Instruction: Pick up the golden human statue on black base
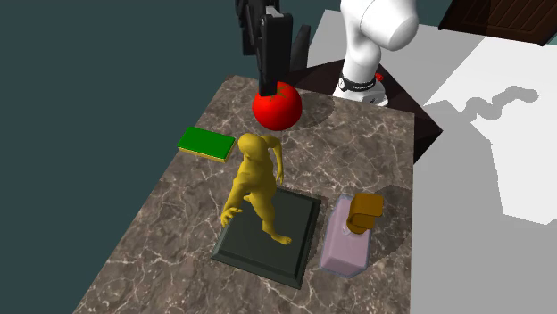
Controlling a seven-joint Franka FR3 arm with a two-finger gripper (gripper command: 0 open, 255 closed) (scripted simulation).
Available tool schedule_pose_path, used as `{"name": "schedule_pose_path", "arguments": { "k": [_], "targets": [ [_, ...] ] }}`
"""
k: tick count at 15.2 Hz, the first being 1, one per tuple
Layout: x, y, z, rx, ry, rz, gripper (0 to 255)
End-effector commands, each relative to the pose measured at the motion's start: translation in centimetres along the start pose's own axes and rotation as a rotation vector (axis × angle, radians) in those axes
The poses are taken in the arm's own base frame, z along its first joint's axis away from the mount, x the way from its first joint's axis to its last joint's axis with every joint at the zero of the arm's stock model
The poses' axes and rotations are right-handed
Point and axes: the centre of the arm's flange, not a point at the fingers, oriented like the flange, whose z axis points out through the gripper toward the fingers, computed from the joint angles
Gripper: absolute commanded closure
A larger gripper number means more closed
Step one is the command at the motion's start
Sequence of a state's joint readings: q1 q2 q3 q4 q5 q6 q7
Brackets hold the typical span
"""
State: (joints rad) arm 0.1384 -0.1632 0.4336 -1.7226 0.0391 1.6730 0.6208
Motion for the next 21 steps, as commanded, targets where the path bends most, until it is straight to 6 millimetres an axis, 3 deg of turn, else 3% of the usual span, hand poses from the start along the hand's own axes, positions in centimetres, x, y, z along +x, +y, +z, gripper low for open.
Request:
{"name": "schedule_pose_path", "arguments": {
  "k": [1, 8, 17, 18, 21],
  "targets": [
    [0.9, -2.5, -0.3, 0.005, 0.007, -0.005, 0],
    [3.2, -10.7, -1.5, 0.014, 0.032, -0.027, 0],
    [2.8, -10.6, 2.4, 0.014, 0.032, -0.027, 0],
    [2.8, -10.6, 2.4, 0.014, 0.032, -0.028, 255],
    [2.8, -10.6, 2.4, 0.014, 0.032, -0.028, 255]
  ]
}}
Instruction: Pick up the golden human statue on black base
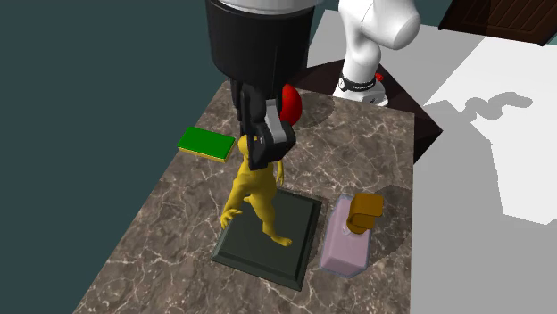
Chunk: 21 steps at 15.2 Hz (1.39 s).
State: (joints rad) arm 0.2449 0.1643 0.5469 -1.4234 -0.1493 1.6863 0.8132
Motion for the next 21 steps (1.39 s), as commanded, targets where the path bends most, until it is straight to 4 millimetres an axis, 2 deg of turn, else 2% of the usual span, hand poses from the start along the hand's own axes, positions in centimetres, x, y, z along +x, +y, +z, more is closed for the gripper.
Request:
{"name": "schedule_pose_path", "arguments": {
  "k": [1, 6, 21],
  "targets": [
    [0.0, 0.0, 0.0, 0.000, 0.000, 0.000, 255],
    [0.0, 0.0, 0.0, 0.000, 0.000, 0.000, 255],
    [1.0, -0.3, -7.8, 0.000, 0.000, 0.000, 255]
  ]
}}
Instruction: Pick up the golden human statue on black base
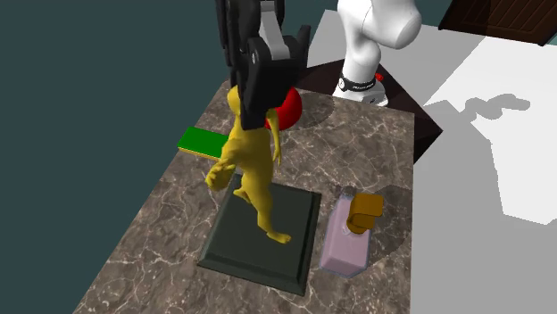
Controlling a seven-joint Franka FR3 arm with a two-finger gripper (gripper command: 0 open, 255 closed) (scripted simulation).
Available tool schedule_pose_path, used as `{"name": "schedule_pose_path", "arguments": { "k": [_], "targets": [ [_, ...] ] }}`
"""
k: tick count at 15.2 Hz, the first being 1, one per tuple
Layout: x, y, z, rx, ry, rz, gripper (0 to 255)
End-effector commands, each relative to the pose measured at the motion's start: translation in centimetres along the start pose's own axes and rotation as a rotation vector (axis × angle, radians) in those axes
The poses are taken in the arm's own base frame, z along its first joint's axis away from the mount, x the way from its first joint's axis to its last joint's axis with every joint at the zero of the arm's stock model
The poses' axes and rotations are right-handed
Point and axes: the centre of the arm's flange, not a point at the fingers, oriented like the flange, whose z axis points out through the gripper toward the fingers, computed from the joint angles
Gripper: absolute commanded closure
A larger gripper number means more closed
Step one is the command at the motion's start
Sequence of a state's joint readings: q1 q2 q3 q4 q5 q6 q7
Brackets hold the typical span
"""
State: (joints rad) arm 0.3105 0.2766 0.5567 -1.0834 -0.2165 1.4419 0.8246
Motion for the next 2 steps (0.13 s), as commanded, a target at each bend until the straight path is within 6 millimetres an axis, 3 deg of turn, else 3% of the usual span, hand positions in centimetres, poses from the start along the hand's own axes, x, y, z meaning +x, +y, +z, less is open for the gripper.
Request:
{"name": "schedule_pose_path", "arguments": {
  "k": [1, 2],
  "targets": [
    [0.12, -0.06, -0.64, 0.001, 0.001, 0.001, 255],
    [0.12, -0.05, -0.63, 0.001, 0.001, 0.001, 255]
  ]
}}
